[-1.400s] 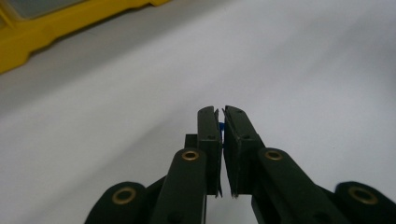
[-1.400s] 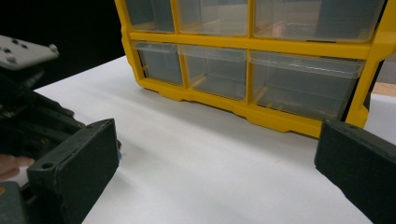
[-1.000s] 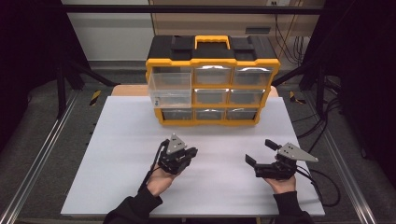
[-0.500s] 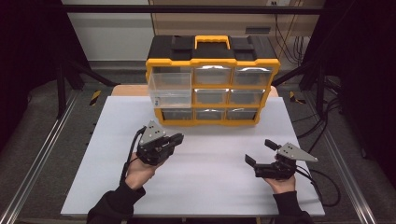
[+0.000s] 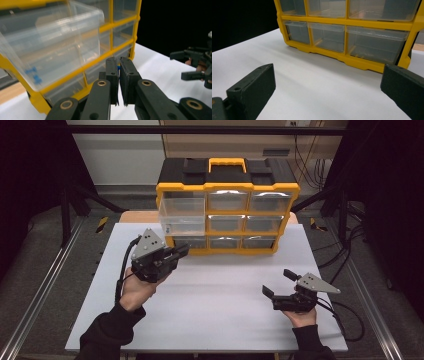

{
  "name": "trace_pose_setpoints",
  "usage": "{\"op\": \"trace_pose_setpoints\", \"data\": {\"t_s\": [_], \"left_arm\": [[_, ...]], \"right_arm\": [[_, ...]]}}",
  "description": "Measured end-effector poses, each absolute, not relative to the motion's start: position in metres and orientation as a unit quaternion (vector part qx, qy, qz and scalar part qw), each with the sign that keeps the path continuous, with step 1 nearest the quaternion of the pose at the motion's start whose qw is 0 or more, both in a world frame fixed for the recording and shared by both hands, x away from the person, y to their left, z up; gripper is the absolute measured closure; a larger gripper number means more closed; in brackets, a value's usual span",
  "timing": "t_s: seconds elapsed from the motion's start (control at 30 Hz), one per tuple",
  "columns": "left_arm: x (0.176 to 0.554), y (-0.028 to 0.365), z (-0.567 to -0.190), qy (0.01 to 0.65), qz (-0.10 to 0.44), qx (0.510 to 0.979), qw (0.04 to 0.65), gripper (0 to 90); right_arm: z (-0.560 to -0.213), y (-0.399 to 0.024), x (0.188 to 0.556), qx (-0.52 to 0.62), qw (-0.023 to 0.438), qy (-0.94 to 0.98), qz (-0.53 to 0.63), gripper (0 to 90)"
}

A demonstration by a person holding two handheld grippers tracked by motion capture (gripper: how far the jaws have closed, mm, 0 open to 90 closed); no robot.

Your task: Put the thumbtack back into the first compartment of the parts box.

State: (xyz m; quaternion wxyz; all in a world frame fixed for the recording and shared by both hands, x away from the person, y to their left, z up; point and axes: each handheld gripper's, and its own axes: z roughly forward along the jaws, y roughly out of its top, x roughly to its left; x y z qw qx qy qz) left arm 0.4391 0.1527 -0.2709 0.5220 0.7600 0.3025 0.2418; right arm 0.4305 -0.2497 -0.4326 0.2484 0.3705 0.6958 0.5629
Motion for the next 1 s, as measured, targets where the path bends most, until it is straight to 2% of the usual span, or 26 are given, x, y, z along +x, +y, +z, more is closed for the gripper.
{"op": "trace_pose_setpoints", "data": {"t_s": [0.53, 1.0], "left_arm": [[0.463, 0.155, -0.217, 0.304, 0.276, 0.744, 0.527, 85.0], [0.5, 0.155, -0.214, 0.325, 0.294, 0.753, 0.49, 84.8]], "right_arm": [[-0.431, -0.249, 0.429, 0.378, 0.242, 0.693, 0.563, 0.7], [-0.431, -0.249, 0.429, 0.379, 0.242, 0.693, 0.563, 0.7]]}}
